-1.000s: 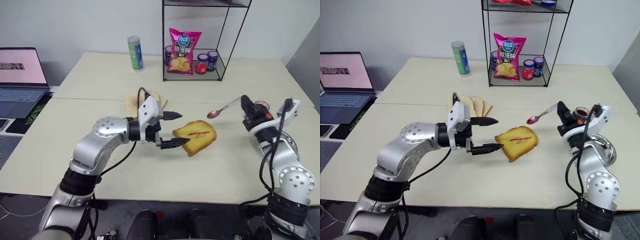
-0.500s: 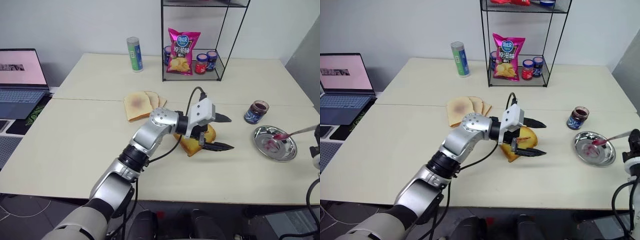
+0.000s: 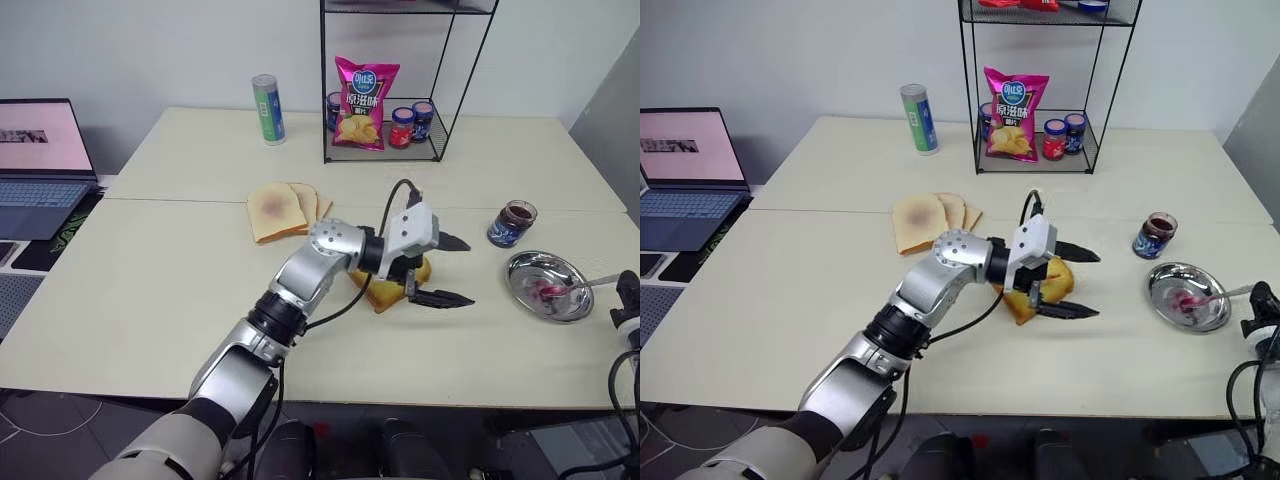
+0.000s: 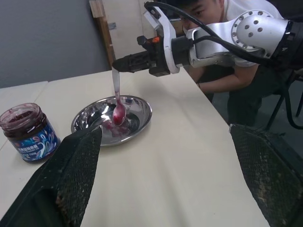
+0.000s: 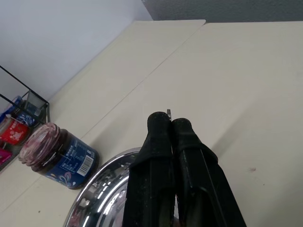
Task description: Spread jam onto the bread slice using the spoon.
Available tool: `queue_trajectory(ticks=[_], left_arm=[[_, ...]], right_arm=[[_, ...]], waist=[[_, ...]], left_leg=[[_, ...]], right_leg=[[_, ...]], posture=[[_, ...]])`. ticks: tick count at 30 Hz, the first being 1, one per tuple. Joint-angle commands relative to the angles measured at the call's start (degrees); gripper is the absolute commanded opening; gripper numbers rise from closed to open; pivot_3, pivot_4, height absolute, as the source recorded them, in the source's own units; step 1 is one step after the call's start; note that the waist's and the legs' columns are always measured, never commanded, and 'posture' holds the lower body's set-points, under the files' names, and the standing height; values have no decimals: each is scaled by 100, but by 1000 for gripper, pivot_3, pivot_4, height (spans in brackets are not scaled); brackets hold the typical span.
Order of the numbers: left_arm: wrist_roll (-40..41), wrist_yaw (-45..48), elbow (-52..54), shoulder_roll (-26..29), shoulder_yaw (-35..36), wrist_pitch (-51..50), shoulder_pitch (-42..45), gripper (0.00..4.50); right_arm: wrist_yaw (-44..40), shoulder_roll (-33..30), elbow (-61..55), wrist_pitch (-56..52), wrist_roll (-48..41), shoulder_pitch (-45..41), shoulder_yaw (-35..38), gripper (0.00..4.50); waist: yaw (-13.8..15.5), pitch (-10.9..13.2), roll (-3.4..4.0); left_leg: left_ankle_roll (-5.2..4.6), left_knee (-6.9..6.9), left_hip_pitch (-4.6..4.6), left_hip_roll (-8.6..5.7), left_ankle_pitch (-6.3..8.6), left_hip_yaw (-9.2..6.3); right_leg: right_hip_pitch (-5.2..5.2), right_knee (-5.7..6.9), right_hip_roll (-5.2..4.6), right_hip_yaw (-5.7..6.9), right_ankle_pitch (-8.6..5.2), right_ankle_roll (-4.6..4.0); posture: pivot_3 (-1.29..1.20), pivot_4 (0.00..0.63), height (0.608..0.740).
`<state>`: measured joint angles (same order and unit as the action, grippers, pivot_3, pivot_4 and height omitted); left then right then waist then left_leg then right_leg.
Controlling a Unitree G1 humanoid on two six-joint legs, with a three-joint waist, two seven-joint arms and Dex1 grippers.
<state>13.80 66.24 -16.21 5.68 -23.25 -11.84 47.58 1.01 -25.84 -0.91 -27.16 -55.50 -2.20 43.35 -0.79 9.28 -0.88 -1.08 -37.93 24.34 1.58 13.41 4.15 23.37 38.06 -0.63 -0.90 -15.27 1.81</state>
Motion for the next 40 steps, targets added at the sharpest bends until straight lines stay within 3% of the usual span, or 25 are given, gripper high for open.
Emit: queue_trajectory(ticks=[1,3,4,5,7,18,22,24,30,35,40], left_arm=[[30,-69,454,25,67,-133,-66,4500],[43,-82,574,72,61,-214,-141,4500],[43,-89,620,91,60,-239,-170,4500],[46,-99,663,106,64,-271,-195,4500],[54,-169,748,124,107,-357,-244,4500],[99,-365,956,101,180,-569,-332,4500],[126,-417,1155,430,418,-697,-466,4500],[213,-506,1277,583,596,-890,-508,4500],[259,-483,1850,2042,1260,-1602,-961,4500],[670,-150,2335,3236,1862,-2227,-1495,4500],[983,148,2588,3935,2168,-2551,-1934,4500]], right_arm=[[-104,-119,109,182,283,-62,50,72],[-120,-124,183,191,388,-48,73,72],[-154,-121,201,188,411,-48,89,471],[-180,-119,206,183,427,-45,102,494],[-238,-131,206,168,442,-40,131,1164],[-350,-220,112,24,439,-6,211,3536],[-321,-538,-445,83,971,548,212,4475],[-429,-757,-793,71,1319,877,51,4475],[-2379,-2303,-2584,-653,1436,2163,-663,4475],[-4269,-3211,-3387,-1511,748,3305,-175,4475],[-5017,-3453,-3409,-1891,708,3527,194,4475]], waist=[[0,-1,1],[3,-1,2],[8,-1,2],[12,-2,3],[12,-3,5],[13,-6,10],[39,-14,24],[45,-14,27],[-111,-11,27],[-64,-2,-13],[42,0,-27]], left_leg=[[0,-1,0,0,0,0],[0,-1,0,-1,0,0],[0,-1,-1,-1,0,0],[0,-1,-1,-1,0,0],[0,-1,-1,-1,0,2],[0,-2,-2,-1,0,1],[0,1,-2,-2,0,1],[0,2,-2,-1,0,-1],[1,4,-36,15,0,3],[2,12,-44,20,0,-8],[-2,-1,-17,0,3,-4]], right_leg=[[0,1,0,0,0,0],[-1,1,0,-1,0,0],[-2,1,0,0,0,0],[-2,0,0,0,0,0],[-2,0,0,-2,0,0],[-3,2,0,-2,0,0],[-3,0,0,-2,0,0],[-3,1,0,0,0,1],[-18,10,-12,-7,0,0],[-28,5,-16,10,-6,-14],[-23,-21,-45,15,-3,-7]], posture=[[0,150,740],[0,150,740],[0,150,740],[0,150,740],[0,150,740],[0,150,740],[0,150,740],[0,150,740],[0,150,740],[0,150,740],[0,150,740]])
